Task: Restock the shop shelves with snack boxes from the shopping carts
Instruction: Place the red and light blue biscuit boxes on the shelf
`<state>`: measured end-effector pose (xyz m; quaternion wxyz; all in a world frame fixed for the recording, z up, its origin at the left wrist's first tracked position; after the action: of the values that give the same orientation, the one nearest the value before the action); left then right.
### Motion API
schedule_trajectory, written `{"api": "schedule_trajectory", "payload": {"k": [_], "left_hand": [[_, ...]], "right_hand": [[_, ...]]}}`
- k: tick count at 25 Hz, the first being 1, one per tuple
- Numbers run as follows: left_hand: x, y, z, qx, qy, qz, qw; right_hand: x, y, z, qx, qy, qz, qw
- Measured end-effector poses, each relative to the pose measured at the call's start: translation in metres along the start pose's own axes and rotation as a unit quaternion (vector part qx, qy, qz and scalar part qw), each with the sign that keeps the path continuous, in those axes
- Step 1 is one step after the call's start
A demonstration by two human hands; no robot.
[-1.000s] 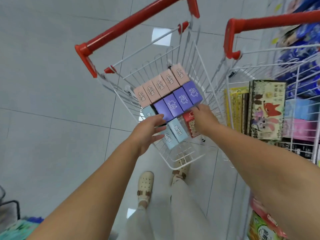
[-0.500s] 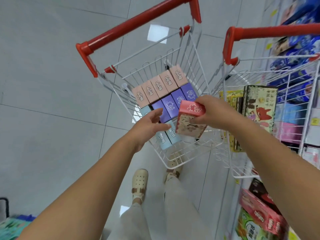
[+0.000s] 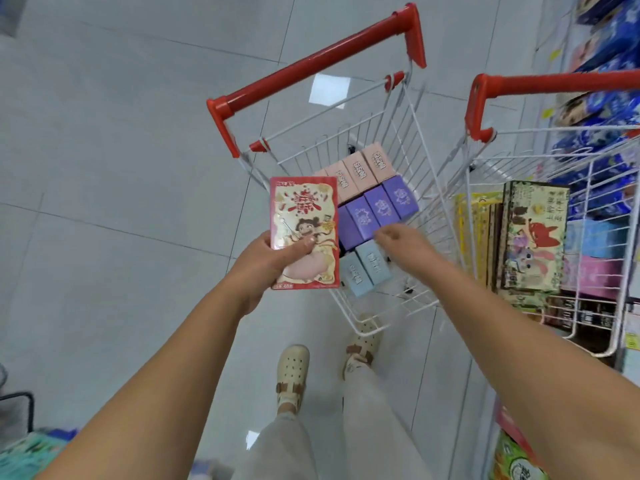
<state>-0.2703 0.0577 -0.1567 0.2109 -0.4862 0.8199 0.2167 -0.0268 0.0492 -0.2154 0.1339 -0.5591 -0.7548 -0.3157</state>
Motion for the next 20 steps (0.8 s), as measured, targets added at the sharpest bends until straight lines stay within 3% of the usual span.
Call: {"api": "schedule_trajectory", "payload": {"k": [3, 9, 14, 20], "left_hand": [[0.031, 0.018, -0.004, -0.027, 0.019, -0.023, 0.999], [0.068, 0.02, -0.011, -0.022, 0.033, -0.034, 0.999], [0.069, 0.02, -0.018, -0.005, 0.017, -0.049, 0.999], [0.024, 0.004, -0.058, 0.059, -0.034, -0.038, 0.997]], "right_hand": [[-0.048, -0.058, 0.0, 0.028, -0.013, -0.11, 0.993], [-0.085, -0.089, 0.015, -0.051, -0.038, -0.235, 0.97], [-0.07, -0.066, 0.013, -0.135, 0.012, -0.119, 0.984], [-0.026, 0.023, -0.091, -0.167, 0.094, 0.083, 0.978]]}}
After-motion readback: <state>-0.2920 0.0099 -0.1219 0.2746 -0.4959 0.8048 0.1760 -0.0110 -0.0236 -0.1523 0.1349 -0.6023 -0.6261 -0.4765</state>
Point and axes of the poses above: each hand's wrist, its own z-axis towards the middle knuckle, its own y-axis out of the back of the hand, x = y × z, the point moved 8 cm from there along z, towards the middle knuckle, and after that the axes turned 14 degrees about z, right-handed, at the moved point
